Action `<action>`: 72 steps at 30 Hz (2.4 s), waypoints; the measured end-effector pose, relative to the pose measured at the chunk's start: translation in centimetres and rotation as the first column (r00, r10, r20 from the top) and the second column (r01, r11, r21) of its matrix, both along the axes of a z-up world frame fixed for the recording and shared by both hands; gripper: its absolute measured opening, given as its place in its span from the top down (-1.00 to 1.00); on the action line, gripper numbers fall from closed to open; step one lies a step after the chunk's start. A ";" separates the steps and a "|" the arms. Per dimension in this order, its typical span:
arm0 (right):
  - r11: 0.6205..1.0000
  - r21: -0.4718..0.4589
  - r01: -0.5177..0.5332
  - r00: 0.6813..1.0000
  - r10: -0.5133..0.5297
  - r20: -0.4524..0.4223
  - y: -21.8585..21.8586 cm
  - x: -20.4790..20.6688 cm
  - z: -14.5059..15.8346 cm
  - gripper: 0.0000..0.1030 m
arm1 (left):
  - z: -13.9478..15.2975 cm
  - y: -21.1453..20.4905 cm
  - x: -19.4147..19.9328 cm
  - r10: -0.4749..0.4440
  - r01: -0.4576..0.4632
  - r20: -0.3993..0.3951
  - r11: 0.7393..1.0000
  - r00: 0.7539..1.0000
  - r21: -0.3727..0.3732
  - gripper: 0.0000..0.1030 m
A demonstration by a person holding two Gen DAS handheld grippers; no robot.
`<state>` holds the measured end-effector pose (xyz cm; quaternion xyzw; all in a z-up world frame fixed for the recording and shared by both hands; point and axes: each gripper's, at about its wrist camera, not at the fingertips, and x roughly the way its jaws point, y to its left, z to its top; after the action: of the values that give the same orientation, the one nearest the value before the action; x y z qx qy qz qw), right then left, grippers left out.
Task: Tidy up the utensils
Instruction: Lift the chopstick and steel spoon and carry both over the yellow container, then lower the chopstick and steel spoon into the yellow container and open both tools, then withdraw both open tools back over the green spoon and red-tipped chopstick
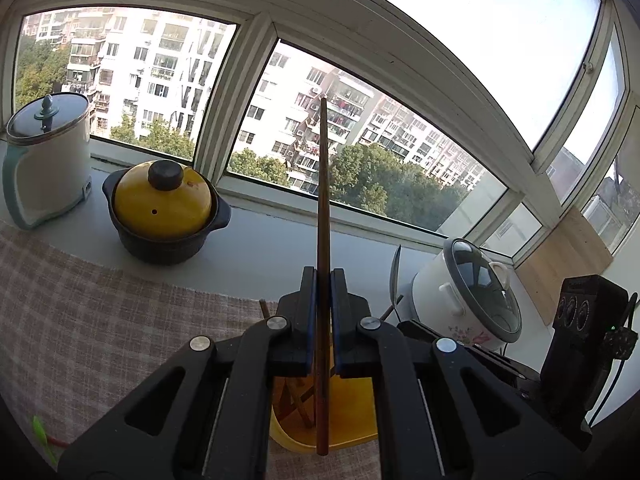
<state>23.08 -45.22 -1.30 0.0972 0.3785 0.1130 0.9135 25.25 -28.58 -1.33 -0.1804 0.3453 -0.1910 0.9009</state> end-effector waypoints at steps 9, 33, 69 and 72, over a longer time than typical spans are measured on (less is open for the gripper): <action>1.000 -0.021 0.022 1.000 -0.022 0.003 -0.1 1.6 -0.7 0.98 | -1.2 -1.2 0.8 -0.008 0.008 0.005 1.000 1.000 0.014 0.92; 0.997 -0.061 0.037 0.999 -0.036 0.021 -0.6 1.8 -2.2 0.72 | -2.5 -1.5 0.5 -0.014 0.015 -0.018 1.000 1.000 0.027 0.92; 0.999 -0.028 0.021 0.991 -0.017 0.132 3.9 -7.5 1.4 -0.70 | 0.8 8.8 -8.6 0.045 -0.045 0.003 0.993 0.999 0.109 0.46; 1.000 -0.024 -0.015 0.992 0.018 0.121 5.5 -8.1 1.2 -0.85 | 0.5 11.3 -9.6 0.074 -0.072 -0.015 0.989 0.997 0.129 0.46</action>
<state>15.00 -39.68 -0.06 0.0765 0.3244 0.1219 0.9349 15.69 -17.28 -0.84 -0.1364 0.3589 -0.1334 0.9137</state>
